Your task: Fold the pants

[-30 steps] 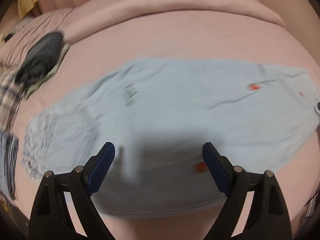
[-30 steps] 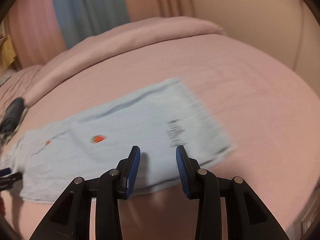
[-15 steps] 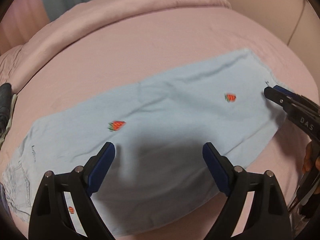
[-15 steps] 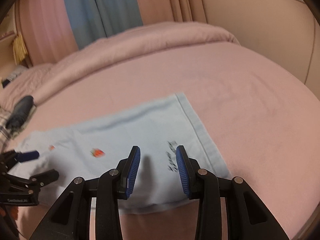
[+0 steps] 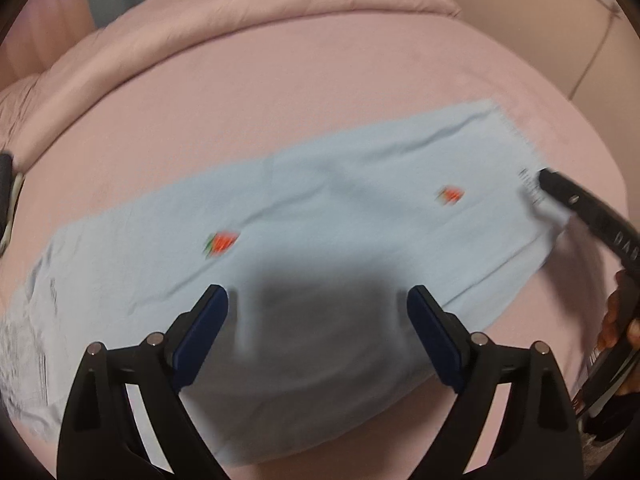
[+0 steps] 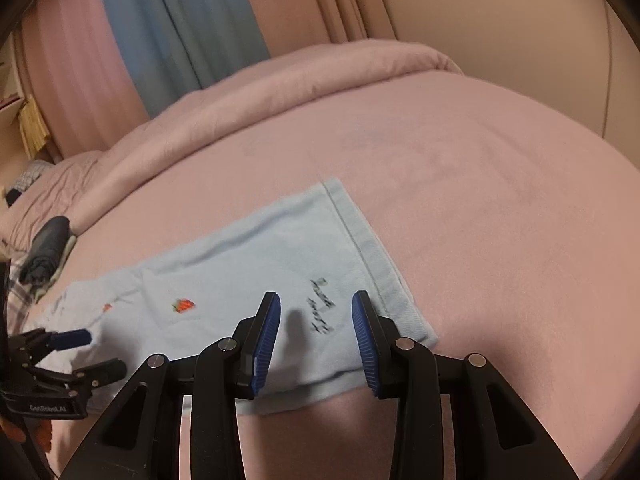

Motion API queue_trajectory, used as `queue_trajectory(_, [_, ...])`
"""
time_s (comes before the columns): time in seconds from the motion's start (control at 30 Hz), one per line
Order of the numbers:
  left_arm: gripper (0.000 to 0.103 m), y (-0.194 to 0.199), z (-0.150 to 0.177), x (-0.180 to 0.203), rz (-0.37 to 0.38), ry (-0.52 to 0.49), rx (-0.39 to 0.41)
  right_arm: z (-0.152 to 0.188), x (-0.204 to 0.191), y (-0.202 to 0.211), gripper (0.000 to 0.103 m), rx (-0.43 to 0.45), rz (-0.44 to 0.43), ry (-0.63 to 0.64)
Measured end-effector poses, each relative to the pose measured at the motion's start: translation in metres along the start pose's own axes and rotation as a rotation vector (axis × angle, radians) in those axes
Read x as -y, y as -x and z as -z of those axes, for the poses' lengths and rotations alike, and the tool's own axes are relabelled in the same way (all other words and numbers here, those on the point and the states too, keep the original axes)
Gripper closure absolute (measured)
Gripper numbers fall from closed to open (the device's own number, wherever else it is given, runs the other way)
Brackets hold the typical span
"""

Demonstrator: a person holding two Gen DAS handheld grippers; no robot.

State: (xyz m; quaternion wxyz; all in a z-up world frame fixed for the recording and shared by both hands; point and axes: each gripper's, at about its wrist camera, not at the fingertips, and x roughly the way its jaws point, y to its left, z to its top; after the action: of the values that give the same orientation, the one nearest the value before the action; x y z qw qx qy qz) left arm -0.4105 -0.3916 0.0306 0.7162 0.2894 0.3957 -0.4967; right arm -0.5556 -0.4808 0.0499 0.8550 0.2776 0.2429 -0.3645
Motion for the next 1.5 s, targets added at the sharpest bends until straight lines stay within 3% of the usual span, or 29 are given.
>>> queue_trajectory(0.17, [0.012, -0.014, -0.024, 0.037, 0.028, -0.085, 0.031, -0.002, -0.004, -0.015, 0.066, -0.038, -0.01, 0.019])
queue_trajectory(0.23, [0.012, -0.03, -0.028, 0.046, 0.05, -0.098, -0.005, 0.006, -0.003, -0.025, 0.066, -0.093, 0.0, 0.035])
queue_trajectory(0.3, [0.007, -0.05, -0.033, 0.046, 0.045, -0.095, -0.071, 0.013, -0.004, -0.024, 0.066, -0.082, 0.01, 0.081])
queue_trajectory(0.43, [0.005, -0.051, -0.044, 0.044, 0.06, -0.08, -0.084, 0.024, -0.004, -0.012, 0.066, -0.081, 0.01, 0.119])
queue_trajectory(0.63, [0.009, -0.031, -0.08, 0.051, 0.089, -0.085, 0.023, 0.025, 0.021, 0.022, 0.064, -0.075, -0.085, -0.011])
queue_trajectory(0.83, [0.01, -0.079, -0.105, 0.063, 0.104, -0.073, -0.061, 0.028, 0.058, 0.043, 0.063, -0.08, -0.089, -0.158])
queue_trajectory(0.87, [0.006, -0.087, -0.109, 0.065, 0.093, -0.077, -0.071, 0.029, 0.066, 0.042, 0.063, -0.095, -0.089, -0.194])
queue_trajectory(0.93, [0.001, -0.092, -0.119, 0.069, 0.084, -0.083, -0.044, 0.032, 0.073, 0.04, 0.063, -0.116, -0.103, -0.239])
queue_trajectory(1.03, [0.006, -0.087, -0.127, 0.061, 0.105, -0.042, -0.023, 0.032, 0.077, 0.034, 0.063, -0.132, -0.121, -0.282])
queue_trajectory(1.13, [0.008, -0.057, -0.116, 0.038, 0.215, 0.031, 0.033, 0.03, 0.071, 0.03, 0.063, -0.146, -0.132, -0.286])
queue_trajectory(1.3, [0.008, -0.012, -0.079, -0.002, 0.288, 0.146, 0.069, 0.027, 0.067, 0.016, 0.063, -0.162, -0.112, -0.285])
queue_trajectory(1.5, [0.007, 0.024, 0.001, -0.079, 0.322, 0.439, 0.05, 0.022, 0.066, 0.005, 0.062, -0.122, -0.118, -0.331])
